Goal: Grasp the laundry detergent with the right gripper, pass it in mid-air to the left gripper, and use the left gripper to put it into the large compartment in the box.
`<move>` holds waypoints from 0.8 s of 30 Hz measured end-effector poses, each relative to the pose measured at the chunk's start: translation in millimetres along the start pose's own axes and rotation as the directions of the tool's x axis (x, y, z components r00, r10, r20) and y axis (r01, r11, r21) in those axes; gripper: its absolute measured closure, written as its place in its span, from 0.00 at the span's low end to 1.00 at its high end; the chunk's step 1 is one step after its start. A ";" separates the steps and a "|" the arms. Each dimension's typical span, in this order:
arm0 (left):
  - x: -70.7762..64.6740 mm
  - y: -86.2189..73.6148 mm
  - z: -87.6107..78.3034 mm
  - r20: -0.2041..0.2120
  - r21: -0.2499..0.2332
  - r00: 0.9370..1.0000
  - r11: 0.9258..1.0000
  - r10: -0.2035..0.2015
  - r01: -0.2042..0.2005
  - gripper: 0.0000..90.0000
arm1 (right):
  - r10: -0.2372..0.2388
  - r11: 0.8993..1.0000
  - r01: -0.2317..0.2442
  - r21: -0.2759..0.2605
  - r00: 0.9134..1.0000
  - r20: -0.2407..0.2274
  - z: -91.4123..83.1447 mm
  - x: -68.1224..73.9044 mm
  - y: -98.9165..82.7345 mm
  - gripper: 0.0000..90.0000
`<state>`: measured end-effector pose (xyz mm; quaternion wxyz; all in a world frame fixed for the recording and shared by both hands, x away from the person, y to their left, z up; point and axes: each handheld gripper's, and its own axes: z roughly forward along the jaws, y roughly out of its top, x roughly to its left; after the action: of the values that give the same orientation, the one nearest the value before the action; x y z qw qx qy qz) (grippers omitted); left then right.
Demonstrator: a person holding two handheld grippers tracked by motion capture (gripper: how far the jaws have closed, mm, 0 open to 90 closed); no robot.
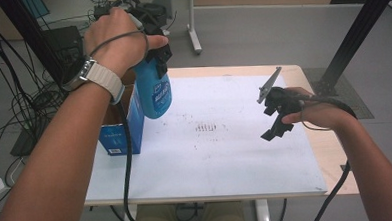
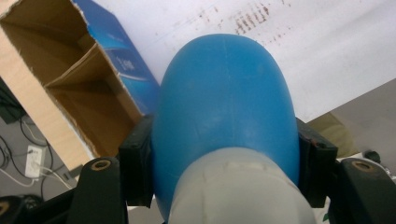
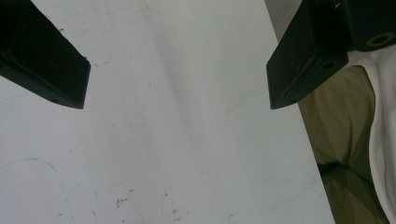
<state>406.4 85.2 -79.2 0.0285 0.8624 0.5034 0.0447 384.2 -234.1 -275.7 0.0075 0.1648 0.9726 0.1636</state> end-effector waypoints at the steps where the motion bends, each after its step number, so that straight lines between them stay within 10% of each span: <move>1: 1.1 -0.2 -0.9 0.001 0.000 1.000 1.000 -0.015 0.015 0.42 | -0.001 1.000 0.001 0.000 1.000 0.000 -0.2 -0.1 0.2 0.07; 24: 29.3 2.2 -20.2 -0.001 0.041 0.985 0.984 -0.174 0.174 0.42 | 0.000 1.000 0.001 -0.012 1.000 0.013 -4.3 -11.0 -1.7 0.07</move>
<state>420.5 109.7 -57.5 0.0154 0.8156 0.5776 0.0306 393.7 -240.5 -272.5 0.0150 0.1656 0.9716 0.1681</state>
